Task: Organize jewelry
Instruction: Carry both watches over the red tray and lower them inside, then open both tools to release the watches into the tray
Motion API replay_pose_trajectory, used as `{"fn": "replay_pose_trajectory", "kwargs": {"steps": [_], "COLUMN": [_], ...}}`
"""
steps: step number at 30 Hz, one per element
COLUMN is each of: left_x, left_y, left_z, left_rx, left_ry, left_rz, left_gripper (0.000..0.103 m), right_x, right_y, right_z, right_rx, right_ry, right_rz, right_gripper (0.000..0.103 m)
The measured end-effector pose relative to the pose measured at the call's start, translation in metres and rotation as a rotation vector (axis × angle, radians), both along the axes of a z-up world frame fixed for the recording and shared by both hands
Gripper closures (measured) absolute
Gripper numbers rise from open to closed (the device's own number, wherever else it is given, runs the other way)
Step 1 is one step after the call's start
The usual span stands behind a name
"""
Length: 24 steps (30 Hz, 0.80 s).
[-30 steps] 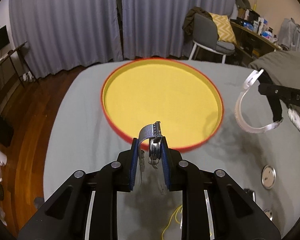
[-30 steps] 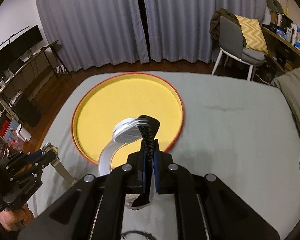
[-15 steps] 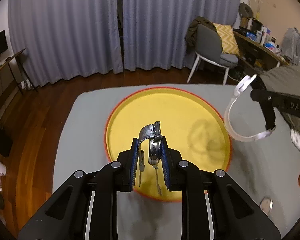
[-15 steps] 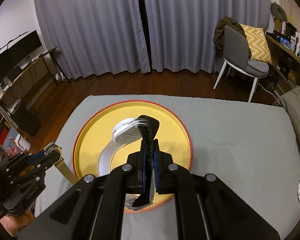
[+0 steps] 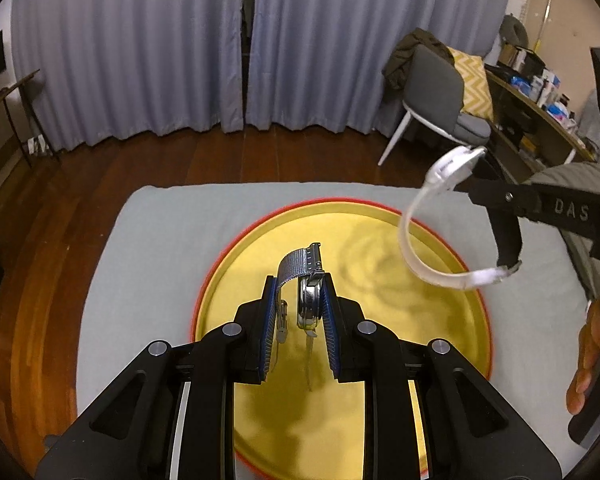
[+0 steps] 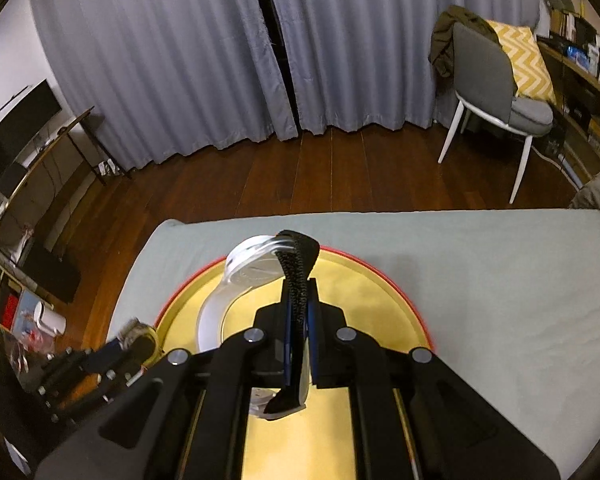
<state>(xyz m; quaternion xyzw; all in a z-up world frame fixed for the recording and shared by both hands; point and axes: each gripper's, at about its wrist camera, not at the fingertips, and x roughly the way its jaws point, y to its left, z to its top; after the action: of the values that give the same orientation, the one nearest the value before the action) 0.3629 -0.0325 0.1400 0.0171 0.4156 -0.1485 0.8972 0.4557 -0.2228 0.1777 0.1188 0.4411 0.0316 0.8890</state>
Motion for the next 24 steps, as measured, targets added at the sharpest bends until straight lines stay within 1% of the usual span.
{"fn": "replay_pose_trajectory", "kwargs": {"steps": [4,10,14,17,24], "left_x": [0.02,0.033,0.042,0.045,0.05], "left_y": [0.002,0.009,0.007,0.007,0.007], "left_z": [-0.021,-0.048,-0.059,-0.063,-0.075], "left_rx": [-0.01,-0.033,-0.03,-0.033,-0.034], "left_ry": [0.04,0.078,0.096,0.098,0.12], "left_rz": [0.007,0.011,0.013,0.006,-0.001], "left_gripper": [0.083,0.083,0.083,0.083,0.083], "right_x": [0.027,0.056,0.063,0.065,0.072], "right_y": [0.005,0.019,0.029,0.03,0.03], "right_z": [-0.024,-0.062,-0.084,-0.095,-0.107], "right_rx": [0.033,0.062,0.042,0.04,0.01], "right_ry": [0.05,0.126,0.167,0.187,0.208], "right_rz": [-0.02,-0.017,-0.009,-0.022,-0.026], "right_gripper": [0.096,0.096,0.096,0.096,0.096]}}
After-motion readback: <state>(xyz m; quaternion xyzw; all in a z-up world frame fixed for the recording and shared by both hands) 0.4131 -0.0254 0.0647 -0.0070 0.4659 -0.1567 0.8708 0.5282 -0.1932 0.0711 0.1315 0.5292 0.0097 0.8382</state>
